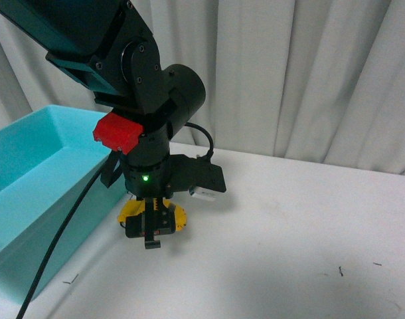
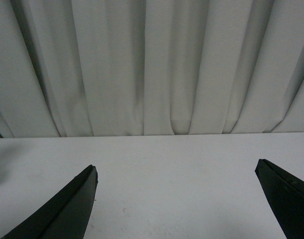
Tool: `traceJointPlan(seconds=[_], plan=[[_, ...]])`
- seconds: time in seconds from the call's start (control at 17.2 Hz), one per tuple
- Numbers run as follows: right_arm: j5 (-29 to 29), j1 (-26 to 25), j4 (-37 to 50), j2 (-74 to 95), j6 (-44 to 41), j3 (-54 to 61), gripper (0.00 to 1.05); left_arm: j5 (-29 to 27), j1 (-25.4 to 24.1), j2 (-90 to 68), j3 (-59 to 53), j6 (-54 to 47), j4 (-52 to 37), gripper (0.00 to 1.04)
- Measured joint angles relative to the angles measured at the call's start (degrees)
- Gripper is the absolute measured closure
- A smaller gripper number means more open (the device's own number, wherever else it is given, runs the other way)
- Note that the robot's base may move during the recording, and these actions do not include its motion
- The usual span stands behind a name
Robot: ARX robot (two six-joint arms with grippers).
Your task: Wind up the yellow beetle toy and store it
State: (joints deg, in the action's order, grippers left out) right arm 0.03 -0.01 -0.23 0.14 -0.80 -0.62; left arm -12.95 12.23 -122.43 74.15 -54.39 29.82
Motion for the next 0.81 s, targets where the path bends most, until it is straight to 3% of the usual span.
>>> traceJointPlan(seconds=[0.12,0.23,0.41,0.52,0.7,0.81], plan=[[0.0,0.0,0.0,0.0,0.0,0.0,0.07,0.3,0.1,0.0,0.0,-0.1,0.2,0.59],[0.0,0.0,0.0,0.0,0.0,0.0,0.07,0.8,0.2,0.4,0.0,-1.1,0.8,0.64],[0.0,0.0,0.0,0.0,0.0,0.0,0.07,5.9,1.9,2.2,0.0,-9.6,4.1,0.64],[0.0,0.0,0.0,0.0,0.0,0.0,0.07,12.5,4.0,7.3,0.5,-12.0,6.2,0.64],[0.0,0.0,0.0,0.0,0.0,0.0,0.07,26.4,4.6,20.3,1.6,-7.8,8.7,0.65],[0.0,0.0,0.0,0.0,0.0,0.0,0.07,33.9,-0.8,32.1,1.8,-4.5,9.6,0.65]])
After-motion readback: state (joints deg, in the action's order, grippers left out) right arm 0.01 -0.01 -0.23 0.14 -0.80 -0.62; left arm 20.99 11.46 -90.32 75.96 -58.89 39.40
